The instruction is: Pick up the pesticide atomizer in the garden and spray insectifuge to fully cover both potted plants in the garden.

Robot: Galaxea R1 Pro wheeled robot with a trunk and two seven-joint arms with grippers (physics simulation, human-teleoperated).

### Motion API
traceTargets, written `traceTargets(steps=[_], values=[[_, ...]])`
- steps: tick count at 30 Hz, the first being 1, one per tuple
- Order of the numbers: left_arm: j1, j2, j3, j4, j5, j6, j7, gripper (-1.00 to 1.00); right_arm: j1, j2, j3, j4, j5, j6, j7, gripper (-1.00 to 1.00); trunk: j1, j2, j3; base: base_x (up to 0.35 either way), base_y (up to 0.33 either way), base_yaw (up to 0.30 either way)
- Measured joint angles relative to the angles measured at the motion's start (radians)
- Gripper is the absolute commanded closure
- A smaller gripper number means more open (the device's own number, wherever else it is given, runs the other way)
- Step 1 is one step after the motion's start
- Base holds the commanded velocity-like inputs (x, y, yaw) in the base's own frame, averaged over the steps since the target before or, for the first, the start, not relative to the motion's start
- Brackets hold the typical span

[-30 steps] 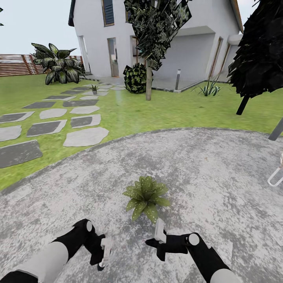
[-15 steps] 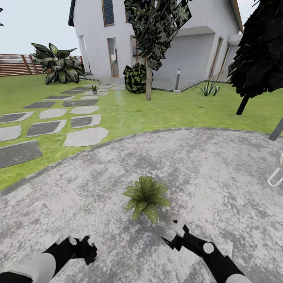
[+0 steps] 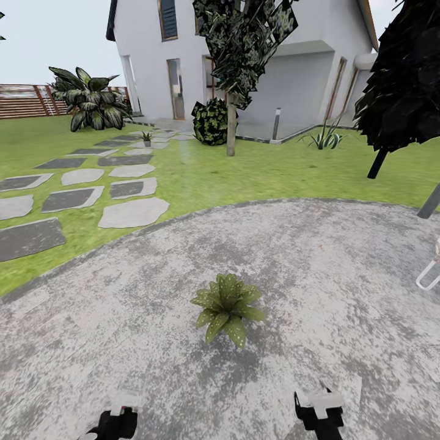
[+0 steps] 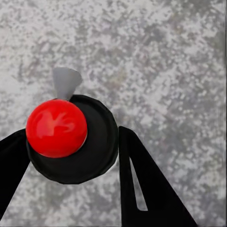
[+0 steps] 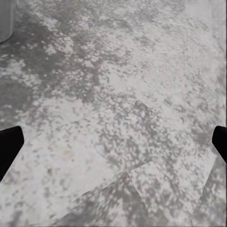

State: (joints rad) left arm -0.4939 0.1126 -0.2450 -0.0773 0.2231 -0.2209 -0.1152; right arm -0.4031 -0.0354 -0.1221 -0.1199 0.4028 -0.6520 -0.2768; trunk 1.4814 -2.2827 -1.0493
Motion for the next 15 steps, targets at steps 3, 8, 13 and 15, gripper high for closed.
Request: traceTargets(steps=[3, 8, 13, 15], values=[[0.007, -0.019, 0.003, 0.002, 0.002, 0.0, -0.004, 1.0, 0.006, 0.0, 0.003, 0.019, -0.035, 0.0, -0.001, -1.0, 0.0, 0.0, 0.0, 0.0, 0.0, 0.148], [0.017, -0.02, 0.003, 0.002, 0.002, 0.0, -0.001, 1.0, 0.006, 0.0, 0.004, 0.043, -0.035, 0.0, -0.001, -1.0, 0.0, 0.0, 0.0, 0.0, 0.0, 0.271], [0.024, -0.018, 0.004, 0.002, 0.004, 0.0, 0.001, 1.0, 0.006, 0.0, 0.004, 0.044, -0.035, 0.0, -0.001, -1.0, 0.0, 0.0, 0.001, 0.0, 0.0, 0.274], [0.029, -0.017, 0.004, 0.002, 0.004, -0.001, 0.002, 1.0, 0.006, 0.0, 0.004, 0.044, -0.035, 0.0, -0.002, -1.0, 0.0, 0.0, 0.002, 0.0, 0.0, 0.256]])
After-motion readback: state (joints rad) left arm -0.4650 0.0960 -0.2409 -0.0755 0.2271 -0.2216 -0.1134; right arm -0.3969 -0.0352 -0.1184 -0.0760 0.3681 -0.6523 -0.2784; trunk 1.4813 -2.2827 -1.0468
